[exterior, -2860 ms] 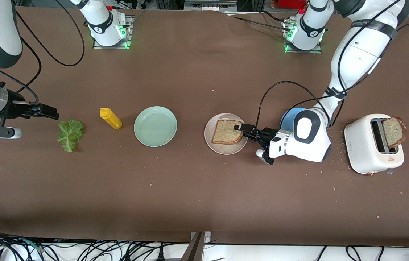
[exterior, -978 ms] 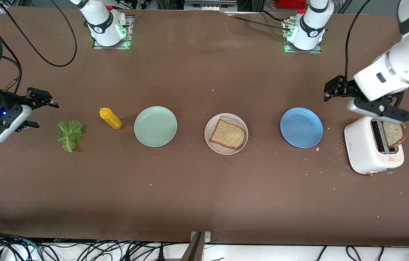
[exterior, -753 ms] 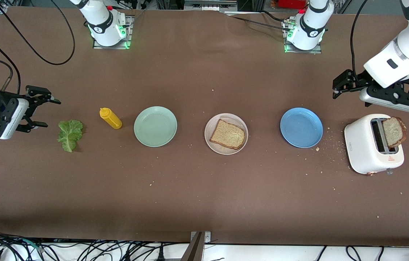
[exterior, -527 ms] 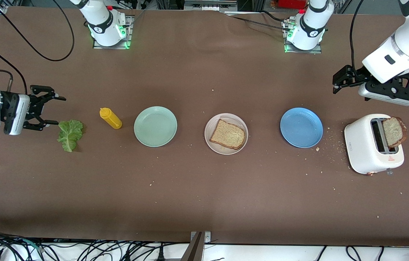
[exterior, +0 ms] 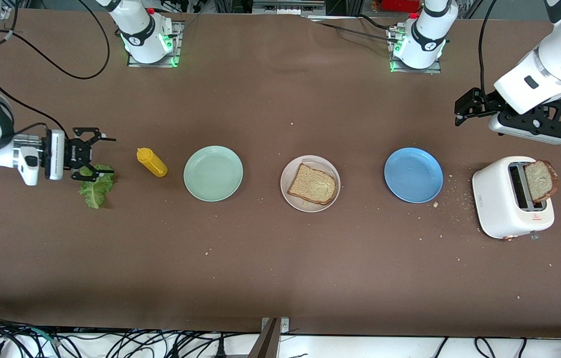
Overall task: Make sandwich in beige plate with both arms
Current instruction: 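Move the open right gripper around the yellow mustard bottle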
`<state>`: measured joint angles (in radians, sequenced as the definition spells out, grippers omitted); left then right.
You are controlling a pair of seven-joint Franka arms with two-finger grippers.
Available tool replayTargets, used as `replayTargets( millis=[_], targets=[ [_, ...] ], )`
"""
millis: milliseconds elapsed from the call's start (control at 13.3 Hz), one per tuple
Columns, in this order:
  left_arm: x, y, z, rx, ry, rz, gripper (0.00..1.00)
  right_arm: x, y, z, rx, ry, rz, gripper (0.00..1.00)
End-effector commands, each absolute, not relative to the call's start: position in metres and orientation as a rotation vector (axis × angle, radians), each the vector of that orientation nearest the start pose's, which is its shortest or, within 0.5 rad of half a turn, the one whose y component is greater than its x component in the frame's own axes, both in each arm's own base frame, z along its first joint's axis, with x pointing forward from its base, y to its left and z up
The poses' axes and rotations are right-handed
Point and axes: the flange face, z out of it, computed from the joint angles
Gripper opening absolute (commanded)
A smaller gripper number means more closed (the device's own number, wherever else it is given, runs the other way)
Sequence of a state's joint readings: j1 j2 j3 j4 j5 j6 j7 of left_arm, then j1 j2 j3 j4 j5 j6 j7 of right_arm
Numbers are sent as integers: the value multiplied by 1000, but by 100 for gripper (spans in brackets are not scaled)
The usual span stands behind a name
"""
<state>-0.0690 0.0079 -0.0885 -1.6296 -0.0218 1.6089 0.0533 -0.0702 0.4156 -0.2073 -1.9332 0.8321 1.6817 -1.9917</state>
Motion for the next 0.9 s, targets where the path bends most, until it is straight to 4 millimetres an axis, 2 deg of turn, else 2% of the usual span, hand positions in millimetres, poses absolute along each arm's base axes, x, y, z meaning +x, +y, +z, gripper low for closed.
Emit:
replayTargets(
  millis=[0, 226, 828],
  targets=[
    [552, -92, 599, -3160, 329, 59, 100, 555, -92, 220, -1700, -1422, -557, 100],
    [552, -92, 599, -3160, 331, 59, 100, 551, -92, 191, -1635, -1437, -628, 100],
    [552, -92, 600, -3159, 338, 57, 100, 531, -75, 137, -1514, -1368, -671, 100]
  ],
)
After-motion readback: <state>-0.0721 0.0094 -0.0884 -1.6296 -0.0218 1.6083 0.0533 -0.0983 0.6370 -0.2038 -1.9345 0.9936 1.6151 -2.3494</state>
